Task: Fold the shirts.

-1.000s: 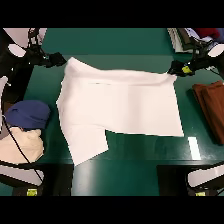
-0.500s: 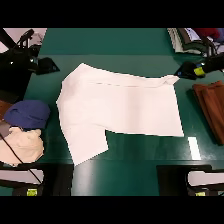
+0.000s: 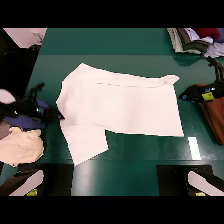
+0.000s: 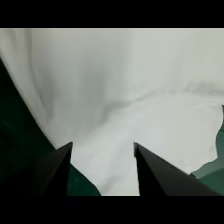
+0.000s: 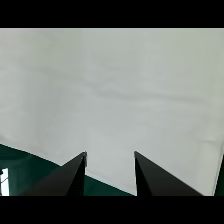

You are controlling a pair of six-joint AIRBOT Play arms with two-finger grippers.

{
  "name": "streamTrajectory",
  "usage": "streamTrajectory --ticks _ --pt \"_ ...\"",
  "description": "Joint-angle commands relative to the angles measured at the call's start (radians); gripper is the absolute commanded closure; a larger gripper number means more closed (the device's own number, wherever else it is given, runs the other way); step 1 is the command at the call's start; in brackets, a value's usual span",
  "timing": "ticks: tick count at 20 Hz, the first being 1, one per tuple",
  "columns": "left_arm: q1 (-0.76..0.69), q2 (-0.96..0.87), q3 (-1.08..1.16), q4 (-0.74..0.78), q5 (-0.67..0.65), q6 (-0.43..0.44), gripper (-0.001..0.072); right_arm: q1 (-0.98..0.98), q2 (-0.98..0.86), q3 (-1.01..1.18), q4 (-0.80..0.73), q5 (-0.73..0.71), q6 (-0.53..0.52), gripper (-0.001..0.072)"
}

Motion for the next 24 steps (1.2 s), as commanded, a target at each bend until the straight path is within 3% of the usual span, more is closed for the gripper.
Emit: streamTrajectory --ticks 1,16,18,20,21,24 --pt "0.001 0.085 -0.177 0.004 0.061 -0.035 0.0236 -0.002 0.068 -0.069 0.002 0.007 -0.003 0.0350" --pt "0.001 0.084 -0.251 -0.031 0.259 -0.061 0.0239 -0.002 0.087 -0.069 0.079 -0.006 -0.003 0.0350" --pt "0.001 0.084 -0.251 -0.031 0.259 -0.060 0.0494 -0.002 0.087 -0.069 0.079 -0.006 -0.003 0.0350" --pt "0.001 0.084 -0.251 -0.040 0.259 -0.058 0.0655 -0.003 0.087 -0.069 0.069 -0.003 -0.003 0.0350" --pt "0.001 0.084 -0.246 -0.052 0.252 -0.052 0.0684 -0.006 0.087 -0.069 0.060 0.008 -0.003 0.0350" --pt "0.001 0.091 -0.183 -0.056 0.201 -0.026 0.0685 -0.080 0.082 -0.070 -0.015 0.092 -0.003 0.0350"
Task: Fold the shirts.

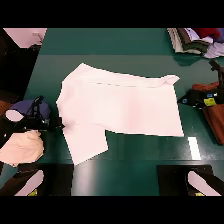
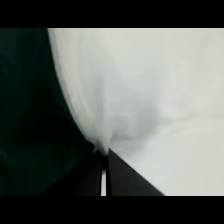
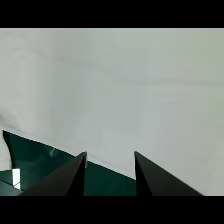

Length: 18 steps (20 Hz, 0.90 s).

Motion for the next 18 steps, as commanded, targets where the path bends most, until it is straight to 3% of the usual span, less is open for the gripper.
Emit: streamTrajectory --ticks 1,4,6,8,14,18 --pt "0.000 0.012 0.062 -0.012 -0.043 0.026 0.0685 -0.087 -0.010 0.000 -0.103 0.101 0.000 0.0350" --pt "0.000 0.014 0.113 -0.022 -0.060 0.048 0.0685 -0.243 -0.068 0.000 -0.214 0.178 0.000 0.0334" --pt "0.000 0.014 0.115 -0.036 -0.061 0.051 0.0685 -0.338 -0.136 -0.001 -0.200 0.193 0.000 0.0261" --pt "0.000 0.014 0.115 -0.035 -0.062 0.051 0.0685 -0.386 -0.208 -0.012 -0.200 0.208 0.000 0.0266" --pt "0.000 0.014 0.115 -0.035 -0.055 0.051 0.0684 -0.348 -0.255 -0.266 -0.200 0.015 -0.029 0.0267" --pt "0.000 0.014 0.115 -0.035 -0.044 0.051 0.0684 -0.302 -0.256 -0.351 -0.151 -0.039 -0.057 0.0267"
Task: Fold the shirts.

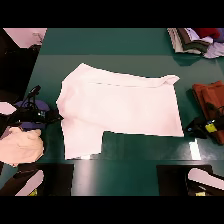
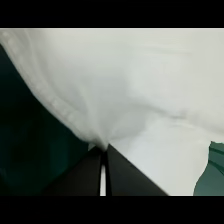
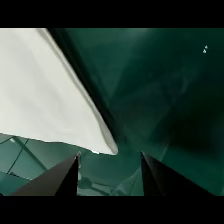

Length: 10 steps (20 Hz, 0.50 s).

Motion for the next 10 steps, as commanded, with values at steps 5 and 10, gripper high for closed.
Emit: streamTrajectory --ticks 5,10 --pt "0.000 0.001 0.001 0.000 0.006 0.001 0.0684 0.094 -0.006 -0.079 0.050 -0.106 -0.029 0.0461" --pt "0.000 0.001 0.001 0.000 0.004 0.001 0.0685 0.150 0.021 -0.079 0.049 -0.151 -0.029 0.0698"
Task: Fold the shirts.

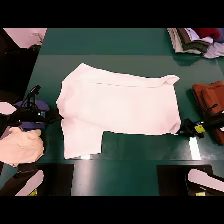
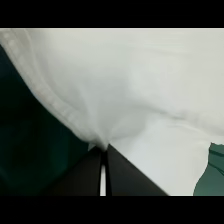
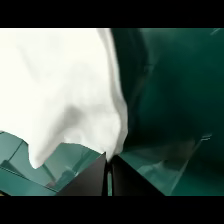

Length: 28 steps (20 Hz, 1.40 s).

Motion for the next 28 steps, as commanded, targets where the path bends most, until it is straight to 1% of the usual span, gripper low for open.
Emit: streamTrajectory --ticks 1,4,7,10,12,16,20,23,26,28 --pt "0.000 0.001 0.001 0.000 -0.002 0.000 0.0684 0.045 0.045 -0.003 -0.005 -0.064 0.000 0.0698" --pt "0.000 0.001 0.014 0.000 -0.007 0.000 0.0685 0.058 0.156 0.002 -0.005 -0.080 0.003 0.0698" --pt "0.000 0.001 0.153 -0.001 -0.060 -0.001 0.0686 0.058 0.283 0.095 0.028 -0.046 0.023 0.0699" --pt "0.000 0.046 0.425 -0.010 -0.090 -0.002 0.0686 0.058 0.396 0.291 0.134 -0.072 0.030 0.0699" --pt "0.000 0.075 0.637 -0.011 -0.084 -0.002 0.0685 0.058 0.450 0.452 0.193 -0.130 0.035 0.0698" --pt "0.000 0.080 1.109 -0.022 -0.076 -0.003 0.0685 0.058 0.511 0.778 0.192 -0.223 0.048 0.0698" --pt "0.000 0.080 1.464 -0.030 -0.034 -0.008 0.0685 0.058 0.551 1.024 0.173 -0.266 0.048 0.0699" --pt "0.000 0.110 1.575 -0.060 0.005 -0.011 0.0685 0.058 0.575 1.145 0.103 -0.249 0.055 0.0698" --pt "0.000 0.155 1.584 -0.146 0.034 -0.020 0.0685 0.058 0.564 1.267 -0.012 -0.166 0.093 0.0699" --pt "0.000 0.161 1.584 -0.161 0.024 -0.020 0.0685 0.058 0.519 1.350 -0.052 -0.084 0.100 0.0699"
